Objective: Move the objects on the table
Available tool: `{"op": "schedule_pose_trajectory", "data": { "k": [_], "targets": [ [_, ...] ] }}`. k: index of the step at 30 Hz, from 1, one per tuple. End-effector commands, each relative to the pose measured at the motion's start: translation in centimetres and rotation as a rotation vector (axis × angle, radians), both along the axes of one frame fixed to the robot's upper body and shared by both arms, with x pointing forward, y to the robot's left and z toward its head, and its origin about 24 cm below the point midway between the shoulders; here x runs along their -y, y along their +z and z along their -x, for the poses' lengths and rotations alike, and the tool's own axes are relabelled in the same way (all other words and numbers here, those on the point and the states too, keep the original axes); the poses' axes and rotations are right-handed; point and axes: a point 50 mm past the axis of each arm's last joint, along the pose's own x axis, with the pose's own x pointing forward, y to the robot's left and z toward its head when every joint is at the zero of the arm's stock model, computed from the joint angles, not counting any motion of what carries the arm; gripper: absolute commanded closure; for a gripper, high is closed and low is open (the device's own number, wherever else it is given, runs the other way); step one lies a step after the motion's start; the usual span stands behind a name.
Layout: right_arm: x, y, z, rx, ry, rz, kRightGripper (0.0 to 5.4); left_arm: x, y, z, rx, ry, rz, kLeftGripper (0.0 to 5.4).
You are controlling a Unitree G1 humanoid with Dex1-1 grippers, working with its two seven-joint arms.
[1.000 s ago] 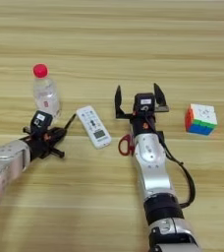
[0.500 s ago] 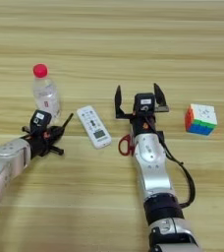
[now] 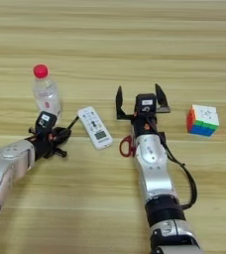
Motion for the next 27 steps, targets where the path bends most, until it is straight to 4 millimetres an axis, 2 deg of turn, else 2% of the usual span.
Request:
{"op": "schedule_pose_trajectory", "data": {
  "k": [1, 14, 23, 27],
  "targets": [
    [-0.1, 0.3, -0.2, 0.011, 0.000, -0.001, 0.00, 0.0, 0.4, 0.0, 0.025, -0.008, -0.009, 3.84],
    [-0.1, 0.2, -0.3, 0.005, 0.000, 0.001, 0.00, -1.3, 2.2, 0.9, 0.079, 0.002, 0.003, 2.56],
    [-0.1, 0.1, -0.5, 0.001, 0.000, 0.003, 0.00, -4.5, 0.9, 2.9, -0.003, 0.055, -0.034, 1.50],
    [0.0, 0.0, -0.6, -0.002, 0.001, 0.005, 0.00, -6.0, 0.6, 3.1, -0.010, 0.101, -0.048, 1.07]
  ]
}}
